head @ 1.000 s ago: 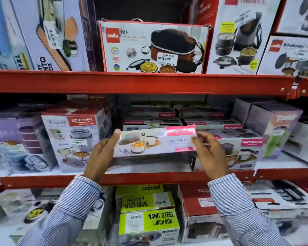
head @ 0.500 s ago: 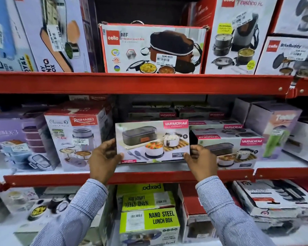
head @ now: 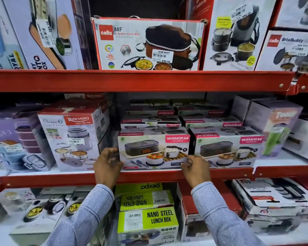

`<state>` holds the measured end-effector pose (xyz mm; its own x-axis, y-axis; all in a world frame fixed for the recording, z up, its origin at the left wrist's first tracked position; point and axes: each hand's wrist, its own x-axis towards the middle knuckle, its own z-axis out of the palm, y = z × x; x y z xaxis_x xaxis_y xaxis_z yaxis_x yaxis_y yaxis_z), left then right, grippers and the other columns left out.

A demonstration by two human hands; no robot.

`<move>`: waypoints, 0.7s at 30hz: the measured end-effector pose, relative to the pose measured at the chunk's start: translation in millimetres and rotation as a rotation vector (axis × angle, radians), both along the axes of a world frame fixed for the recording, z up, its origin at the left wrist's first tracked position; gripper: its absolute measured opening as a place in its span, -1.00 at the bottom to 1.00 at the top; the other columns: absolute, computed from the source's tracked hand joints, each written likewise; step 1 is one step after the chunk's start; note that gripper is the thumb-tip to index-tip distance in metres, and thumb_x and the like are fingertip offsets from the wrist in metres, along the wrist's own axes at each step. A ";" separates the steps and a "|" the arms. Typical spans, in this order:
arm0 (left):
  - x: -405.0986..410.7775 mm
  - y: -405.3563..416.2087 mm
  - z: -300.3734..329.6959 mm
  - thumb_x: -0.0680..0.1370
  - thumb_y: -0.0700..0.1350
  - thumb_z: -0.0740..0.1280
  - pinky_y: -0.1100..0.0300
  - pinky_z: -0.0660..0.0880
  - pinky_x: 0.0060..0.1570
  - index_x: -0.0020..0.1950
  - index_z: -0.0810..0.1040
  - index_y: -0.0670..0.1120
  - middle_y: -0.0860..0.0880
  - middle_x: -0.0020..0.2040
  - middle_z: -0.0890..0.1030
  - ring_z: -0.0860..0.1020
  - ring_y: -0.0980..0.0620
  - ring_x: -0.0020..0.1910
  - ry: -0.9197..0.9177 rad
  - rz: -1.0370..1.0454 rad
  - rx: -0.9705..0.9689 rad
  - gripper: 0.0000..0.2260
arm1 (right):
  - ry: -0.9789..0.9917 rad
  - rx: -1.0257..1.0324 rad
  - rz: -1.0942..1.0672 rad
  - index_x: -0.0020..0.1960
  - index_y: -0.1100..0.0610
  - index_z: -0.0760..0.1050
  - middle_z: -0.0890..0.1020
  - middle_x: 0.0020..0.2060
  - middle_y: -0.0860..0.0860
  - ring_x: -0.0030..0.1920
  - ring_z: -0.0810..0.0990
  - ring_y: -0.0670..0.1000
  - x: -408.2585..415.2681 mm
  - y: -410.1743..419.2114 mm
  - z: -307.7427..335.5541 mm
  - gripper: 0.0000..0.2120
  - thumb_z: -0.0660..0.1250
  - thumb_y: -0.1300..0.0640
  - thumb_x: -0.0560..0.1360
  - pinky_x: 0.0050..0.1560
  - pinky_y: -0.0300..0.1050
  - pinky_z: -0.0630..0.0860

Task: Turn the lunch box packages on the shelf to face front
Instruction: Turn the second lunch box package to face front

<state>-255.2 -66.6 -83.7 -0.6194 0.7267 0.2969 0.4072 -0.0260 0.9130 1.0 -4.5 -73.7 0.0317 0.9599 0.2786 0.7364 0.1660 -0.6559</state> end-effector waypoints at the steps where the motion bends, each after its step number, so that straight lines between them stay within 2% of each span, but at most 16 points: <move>1: -0.1 -0.1 -1.3 0.35 -0.38 0.50 -0.08 0.65 0.06 0.07 0.58 -0.12 -0.11 -0.01 0.71 0.69 -0.09 -0.07 0.008 0.001 0.000 -0.64 | -0.002 -0.006 -0.001 -0.44 0.03 0.22 0.47 -0.42 0.02 -0.36 0.44 0.03 0.8 -0.5 0.0 -0.63 0.37 0.19 0.40 -0.24 -0.22 0.35; 3: -0.9 -0.1 -3.3 0.34 -0.38 0.50 -0.07 0.65 0.05 0.07 0.58 -0.11 -0.11 -0.02 0.72 0.69 -0.09 -0.09 0.023 0.004 -0.001 -0.64 | -0.012 -0.005 0.009 -0.41 0.06 0.31 0.53 -0.40 0.02 -0.34 0.51 0.02 3.0 -0.6 -0.1 -0.70 0.37 0.18 0.41 -0.23 -0.22 0.41; 6: -2.5 -1.5 -5.7 0.35 -0.35 0.51 -0.04 0.66 0.04 0.09 0.58 -0.10 -0.09 -0.02 0.72 0.69 -0.04 -0.09 0.036 0.005 -0.016 -0.63 | -0.001 0.012 0.033 -0.45 0.04 0.31 0.54 -0.44 -0.03 -0.37 0.54 -0.03 7.8 0.7 -1.8 -0.68 0.35 0.16 0.42 -0.26 -0.25 0.47; 7: -2.5 -2.4 -6.0 0.35 -0.34 0.51 -0.01 0.65 0.04 0.11 0.57 -0.11 -0.09 -0.02 0.72 0.69 -0.02 -0.09 0.032 0.001 -0.024 -0.63 | 0.002 0.014 0.035 -0.43 0.07 0.38 0.57 -0.44 -0.03 -0.38 0.56 -0.04 9.4 -0.4 -1.6 -0.72 0.35 0.15 0.42 -0.25 -0.23 0.52; 9: -2.8 -3.5 -6.6 0.36 -0.30 0.53 0.04 0.64 0.04 0.15 0.57 -0.12 -0.08 0.00 0.72 0.69 -0.01 -0.07 0.026 -0.010 -0.025 -0.61 | 0.032 0.043 0.032 -0.27 0.22 0.57 0.69 -0.33 0.09 -0.27 0.66 0.03 11.8 -1.5 -2.6 -0.87 0.37 0.16 0.40 -0.12 -0.08 0.62; 11: -2.9 -4.1 -6.5 0.36 -0.25 0.55 0.04 0.64 0.06 0.20 0.58 -0.12 -0.08 0.02 0.73 0.70 -0.01 -0.05 0.023 -0.019 -0.022 -0.58 | 0.091 0.052 0.022 -0.12 0.30 0.60 0.72 -0.23 0.18 -0.19 0.70 0.10 13.0 -2.6 -3.7 -0.83 0.39 0.19 0.39 -0.04 0.02 0.63; 14: -2.4 -4.4 -5.8 0.37 -0.23 0.56 0.04 0.63 0.10 0.26 0.58 -0.16 -0.09 0.04 0.73 0.70 -0.01 -0.02 0.017 -0.033 -0.021 -0.53 | 0.109 0.083 0.011 -0.09 0.32 0.60 0.72 -0.21 0.20 -0.16 0.71 0.13 12.1 -5.1 -4.4 -0.82 0.40 0.21 0.39 -0.03 0.06 0.63; 16: -1.4 -4.4 -5.9 0.37 -0.22 0.55 0.04 0.62 0.12 0.26 0.59 -0.18 -0.10 0.04 0.74 0.70 0.00 -0.02 0.026 -0.031 -0.023 -0.53 | 0.121 0.092 0.006 -0.08 0.31 0.61 0.73 -0.19 0.20 -0.14 0.71 0.13 11.2 -7.1 -3.2 -0.84 0.40 0.22 0.40 -0.01 0.03 0.63; 18: -0.2 -4.3 -5.6 0.38 -0.24 0.54 0.05 0.62 0.13 0.25 0.61 -0.19 -0.11 0.03 0.74 0.69 0.02 -0.04 0.015 -0.024 -0.020 -0.56 | 0.142 0.090 0.003 -0.04 0.30 0.62 0.74 -0.15 0.18 -0.13 0.71 0.09 10.9 -7.2 -3.5 -0.84 0.40 0.24 0.41 0.02 -0.11 0.61; 21: -0.6 -4.4 -6.2 0.40 -0.25 0.53 0.00 0.63 0.14 0.23 0.63 -0.21 -0.13 0.03 0.74 0.69 0.03 -0.05 -0.010 -0.019 -0.010 -0.60 | 0.161 0.077 0.013 0.10 0.25 0.62 0.73 -0.04 0.14 -0.05 0.71 0.03 10.8 -6.0 -4.4 -0.74 0.40 0.25 0.43 0.09 -0.24 0.52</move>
